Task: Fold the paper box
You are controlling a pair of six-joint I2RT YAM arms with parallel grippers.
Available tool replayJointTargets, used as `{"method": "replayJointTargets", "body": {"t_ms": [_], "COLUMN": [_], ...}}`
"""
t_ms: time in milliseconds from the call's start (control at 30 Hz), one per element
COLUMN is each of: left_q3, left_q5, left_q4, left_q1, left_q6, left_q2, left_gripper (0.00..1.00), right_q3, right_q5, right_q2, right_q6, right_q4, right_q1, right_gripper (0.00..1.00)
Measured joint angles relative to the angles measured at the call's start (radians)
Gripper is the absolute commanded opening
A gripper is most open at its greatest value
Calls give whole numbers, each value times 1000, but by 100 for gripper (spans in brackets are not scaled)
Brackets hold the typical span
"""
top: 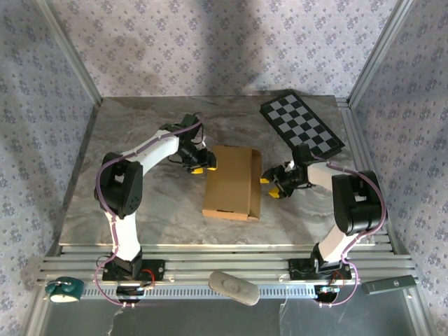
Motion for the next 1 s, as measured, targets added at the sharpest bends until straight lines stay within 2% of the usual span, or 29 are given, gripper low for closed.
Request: {"method": "replayJointTargets", "body": {"t_ms": [167, 367, 767, 1000], "left_q3": [-28, -66, -169, -182], "left_q5": [14, 68, 210, 239], "left_q4": [38, 92, 214, 228], "left_q1": [2, 20, 86, 121], "left_q6": [-7, -15, 6, 29], "left_q2": [14, 19, -2, -2], "left_gripper": [36, 29, 28, 28], "right_q3": [0, 0, 38, 63], "right_q5": [-5, -34, -155, -207], "right_q2": [0, 0, 71, 105], "right_q6": [0, -19, -114, -140], "right_q4": [2, 22, 29, 43], "right_q1": [-3, -35, -77, -64], "right_gripper": [57, 59, 63, 63]}}
